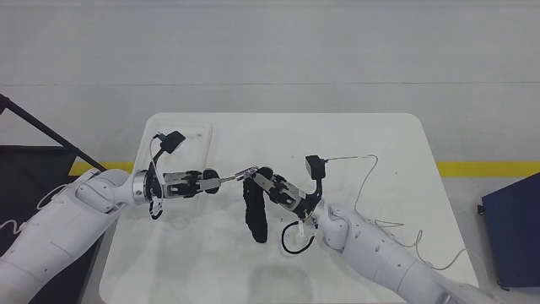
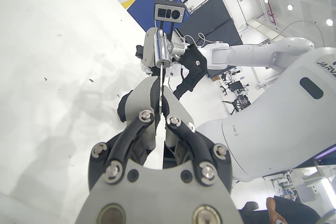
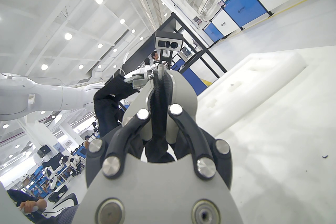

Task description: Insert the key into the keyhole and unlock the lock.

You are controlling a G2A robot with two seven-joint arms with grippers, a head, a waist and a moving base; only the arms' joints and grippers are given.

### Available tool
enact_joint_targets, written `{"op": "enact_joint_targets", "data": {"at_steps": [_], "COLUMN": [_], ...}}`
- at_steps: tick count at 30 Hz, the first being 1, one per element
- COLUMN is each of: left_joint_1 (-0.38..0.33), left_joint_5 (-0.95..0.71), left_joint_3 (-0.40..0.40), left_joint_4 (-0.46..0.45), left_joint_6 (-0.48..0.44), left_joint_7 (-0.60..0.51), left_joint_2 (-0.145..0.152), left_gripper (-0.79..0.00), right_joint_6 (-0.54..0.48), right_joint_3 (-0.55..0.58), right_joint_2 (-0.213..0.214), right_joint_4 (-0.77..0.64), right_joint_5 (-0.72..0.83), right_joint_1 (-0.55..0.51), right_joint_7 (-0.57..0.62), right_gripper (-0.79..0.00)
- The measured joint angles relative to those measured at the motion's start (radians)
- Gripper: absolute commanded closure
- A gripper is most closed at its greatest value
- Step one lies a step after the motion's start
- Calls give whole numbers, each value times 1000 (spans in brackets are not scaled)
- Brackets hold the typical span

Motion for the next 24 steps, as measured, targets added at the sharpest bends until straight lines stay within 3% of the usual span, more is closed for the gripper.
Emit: {"op": "enact_joint_targets", "data": {"at_steps": [24], "left_joint_1": [21], "left_joint_5": [3], "left_joint_3": [-33], "left_joint_4": [3], "left_joint_6": [12], "left_joint_7": [-12], "left_joint_2": [-11], "left_gripper": [0], "right_joint_6": [0], "right_joint_3": [0], "right_joint_2": [0], "right_joint_4": [0], "right_joint_5": [0], "right_joint_1": [0], "right_joint_7": [0], "right_gripper": [0]}}
